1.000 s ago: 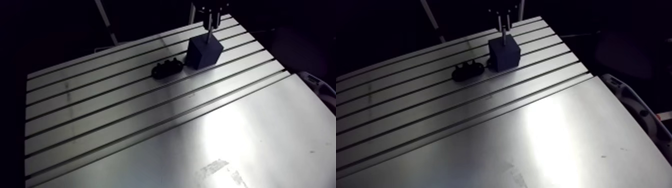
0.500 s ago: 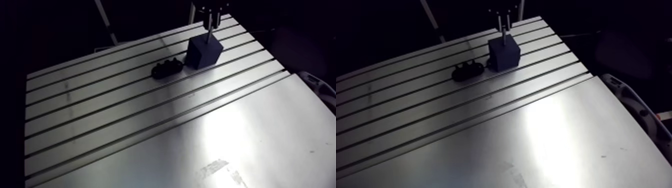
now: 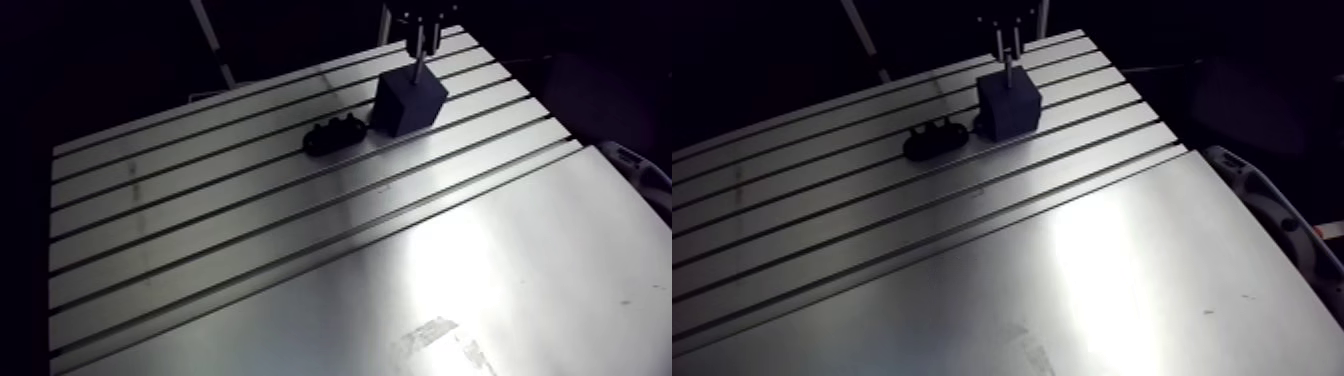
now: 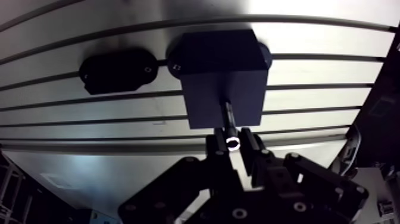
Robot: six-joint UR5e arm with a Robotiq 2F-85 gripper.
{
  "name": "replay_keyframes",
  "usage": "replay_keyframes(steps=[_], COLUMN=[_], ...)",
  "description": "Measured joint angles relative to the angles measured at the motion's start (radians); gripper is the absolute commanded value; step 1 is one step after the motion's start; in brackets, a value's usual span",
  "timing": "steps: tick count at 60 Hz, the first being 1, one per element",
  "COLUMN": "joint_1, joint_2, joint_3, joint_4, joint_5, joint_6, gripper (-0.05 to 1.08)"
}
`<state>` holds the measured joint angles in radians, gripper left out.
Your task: Pick up the M10 bolt and insert it into the hole until fully seated.
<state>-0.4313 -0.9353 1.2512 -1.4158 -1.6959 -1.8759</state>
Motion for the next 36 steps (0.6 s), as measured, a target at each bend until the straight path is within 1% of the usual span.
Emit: replay_keyframes(steps=[36], joint_1=[0.000], joint_2=[-0.001], joint_3=[0.005], joint_4=[-0.001], joint_5=[0.000], joint_6=[-0.002], gripper=[1.08])
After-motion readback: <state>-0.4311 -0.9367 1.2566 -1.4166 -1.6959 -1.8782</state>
